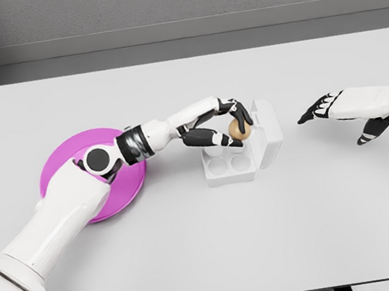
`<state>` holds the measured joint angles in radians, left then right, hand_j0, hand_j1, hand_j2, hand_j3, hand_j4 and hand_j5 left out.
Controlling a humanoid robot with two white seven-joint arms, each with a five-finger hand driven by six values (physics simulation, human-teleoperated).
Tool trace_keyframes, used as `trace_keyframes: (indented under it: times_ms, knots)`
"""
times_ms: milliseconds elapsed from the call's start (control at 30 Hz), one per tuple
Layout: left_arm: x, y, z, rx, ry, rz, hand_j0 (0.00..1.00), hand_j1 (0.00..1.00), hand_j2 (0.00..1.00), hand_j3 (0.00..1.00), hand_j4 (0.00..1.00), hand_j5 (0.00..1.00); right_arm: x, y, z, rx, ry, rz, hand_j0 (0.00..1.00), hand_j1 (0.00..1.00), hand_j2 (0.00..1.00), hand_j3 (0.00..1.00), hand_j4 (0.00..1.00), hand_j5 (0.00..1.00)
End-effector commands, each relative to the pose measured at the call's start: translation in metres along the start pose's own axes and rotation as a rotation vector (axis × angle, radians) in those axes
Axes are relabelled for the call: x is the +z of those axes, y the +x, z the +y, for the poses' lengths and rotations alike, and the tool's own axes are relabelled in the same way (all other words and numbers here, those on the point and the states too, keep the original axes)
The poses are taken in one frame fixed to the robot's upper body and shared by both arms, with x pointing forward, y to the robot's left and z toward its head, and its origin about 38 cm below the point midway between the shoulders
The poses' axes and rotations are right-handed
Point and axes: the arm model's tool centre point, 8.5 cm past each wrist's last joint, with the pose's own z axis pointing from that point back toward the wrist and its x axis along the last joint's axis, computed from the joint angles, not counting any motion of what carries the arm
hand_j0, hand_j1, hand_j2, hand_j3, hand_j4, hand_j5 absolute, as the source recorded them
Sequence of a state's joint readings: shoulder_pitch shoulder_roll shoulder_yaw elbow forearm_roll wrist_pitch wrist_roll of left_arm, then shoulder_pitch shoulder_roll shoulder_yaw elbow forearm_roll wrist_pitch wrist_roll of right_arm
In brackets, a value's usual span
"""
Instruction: Pack egg into the box and close the box lid
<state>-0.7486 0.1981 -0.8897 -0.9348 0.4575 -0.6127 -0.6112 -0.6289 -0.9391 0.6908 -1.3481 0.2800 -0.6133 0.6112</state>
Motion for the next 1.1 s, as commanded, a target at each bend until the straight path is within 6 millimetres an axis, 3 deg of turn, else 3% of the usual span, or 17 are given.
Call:
trace_keyframes:
  times_ms: [0, 567, 1067]
  knots:
    - [0.0011, 0.0003, 0.0021, 0.006, 0.01, -0.002, 0.4, 0.4, 0.4, 0.4, 0.4, 0.4, 0.0006, -0.0003, -0.0005, -0.005, -0.003, 0.001, 1.0, 1.0, 1.0, 1.0, 1.0, 1.0]
    - [-0.0001, 0.0022, 0.0037, 0.003, 0.012, -0.007, 0.56, 0.56, 0.56, 0.56, 0.56, 0.56, 0.0006, -0.0003, -0.0005, -0.005, -0.003, 0.001, 1.0, 1.0, 1.0, 1.0, 1.0, 1.0]
    - [0.0033, 0.0016, 0.0048, 0.003, 0.018, -0.005, 0.62, 0.62, 0.62, 0.62, 0.62, 0.62, 0.0002, 0.0009, -0.0012, -0.002, -0.004, -0.003, 1.0, 1.0, 1.0, 1.0, 1.0, 1.0]
